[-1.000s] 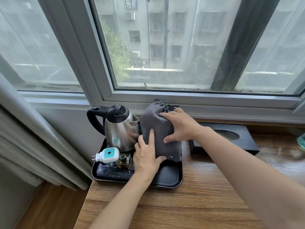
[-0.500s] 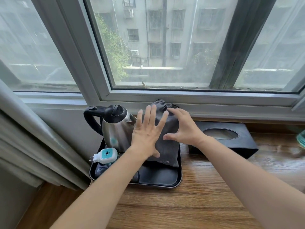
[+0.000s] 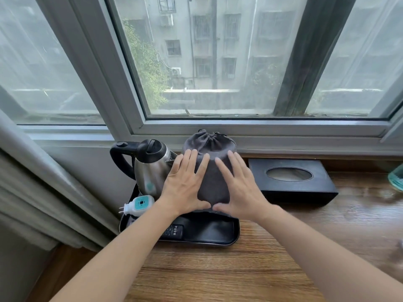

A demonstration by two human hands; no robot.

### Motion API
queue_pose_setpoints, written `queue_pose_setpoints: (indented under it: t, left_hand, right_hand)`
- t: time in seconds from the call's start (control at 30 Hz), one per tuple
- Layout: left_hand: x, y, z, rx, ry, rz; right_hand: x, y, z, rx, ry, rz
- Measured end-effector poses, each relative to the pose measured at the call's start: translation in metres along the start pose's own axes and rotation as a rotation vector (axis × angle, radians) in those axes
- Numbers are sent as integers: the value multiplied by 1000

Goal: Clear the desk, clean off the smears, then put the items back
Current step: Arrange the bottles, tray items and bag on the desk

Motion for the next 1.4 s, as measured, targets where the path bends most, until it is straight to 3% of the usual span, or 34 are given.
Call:
queue_pose_setpoints:
  t: [0.2,0.53,0.87,1.17,1.4]
  left_hand:
    - [-27,4,-12,-106,-37,-61]
    - [-49,0,-69,-611,-194,-138]
    - [-4,-24,-203,-810,119,5]
    - [41,-57,-348,-834,410,100]
    - [72,-76,-427,-918,434,148]
  right_hand:
    - [-32,27,5,-92,78,53]
    - [-84,3,-15,-75,314,81]
    - [-234,-63,-77,-198,657,18]
    - [-356,-132,-153,-301,1034,-108]
    - [-394,-176,-220,-239,1188,-102]
Point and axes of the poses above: each hand's wrist, its own x-axis towards the middle knuckle, its own y-axis out of the palm, z = x × y, the point moved 5 cm from there along x, towards the middle knuckle, and after that the axes turned 3 degrees about y, right-handed, at the moved point
